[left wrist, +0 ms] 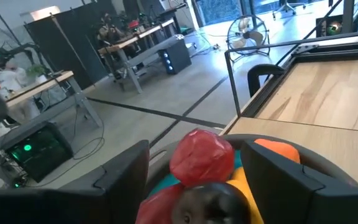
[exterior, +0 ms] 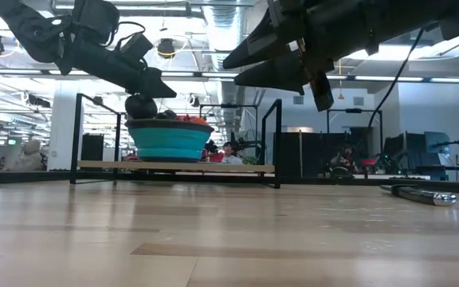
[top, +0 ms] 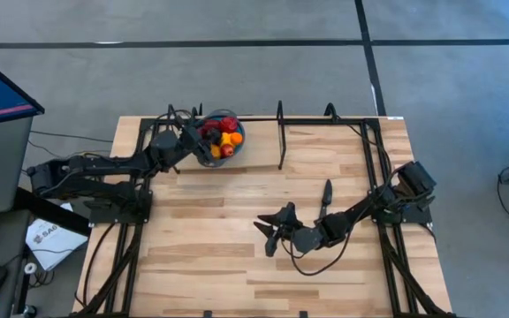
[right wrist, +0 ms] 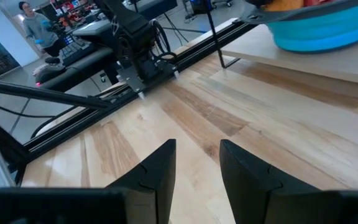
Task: Pick & Place Fruit
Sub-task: Put the black knife on the shelf
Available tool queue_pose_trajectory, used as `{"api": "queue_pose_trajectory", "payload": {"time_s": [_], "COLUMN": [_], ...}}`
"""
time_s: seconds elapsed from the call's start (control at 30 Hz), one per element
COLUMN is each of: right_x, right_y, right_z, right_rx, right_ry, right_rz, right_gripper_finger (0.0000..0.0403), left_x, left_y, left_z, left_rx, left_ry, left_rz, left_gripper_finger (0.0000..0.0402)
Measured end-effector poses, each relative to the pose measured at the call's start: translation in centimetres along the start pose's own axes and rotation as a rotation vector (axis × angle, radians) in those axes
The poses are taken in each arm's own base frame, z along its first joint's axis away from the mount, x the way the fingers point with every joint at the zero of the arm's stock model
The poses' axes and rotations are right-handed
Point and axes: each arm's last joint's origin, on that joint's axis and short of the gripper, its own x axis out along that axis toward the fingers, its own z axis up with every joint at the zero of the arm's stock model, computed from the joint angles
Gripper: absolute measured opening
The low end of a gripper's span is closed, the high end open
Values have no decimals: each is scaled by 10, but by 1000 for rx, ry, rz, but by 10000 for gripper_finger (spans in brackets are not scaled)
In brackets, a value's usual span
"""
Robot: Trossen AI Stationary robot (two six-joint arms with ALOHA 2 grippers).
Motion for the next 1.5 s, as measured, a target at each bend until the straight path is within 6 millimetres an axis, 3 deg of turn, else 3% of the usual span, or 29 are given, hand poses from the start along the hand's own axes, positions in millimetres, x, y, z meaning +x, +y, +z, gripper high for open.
{"api": "queue_pose_trajectory", "payload": {"time_s": [0.67,0.83,1.03,1.13,1.27,1.5], "right_x": [-2,-2,3,-2,-25,-84], "right_y": [2,2,-2,-2,-6,-30], "right_z": [-1,-1,4,24,52,86], "right_rx": [2,2,9,-85,-159,-45], "right_ry": [1,0,-6,8,50,332], "right_rz": [10,10,-4,29,-2,-206], "right_gripper_finger": [118,118,118,118,118,118], "left_x": [0,-8,-40,-63,-95,-143], "left_y": [0,7,10,-1,-22,-70], "left_z": [3,15,43,53,56,51], "left_rx": [-29,-58,-103,-111,-119,-60], "left_ry": [-36,-122,-306,-349,-330,-276], "left_rz": [-29,-20,-112,-231,-436,-735], "left_gripper_finger": [242,244,239,234,224,205]}}
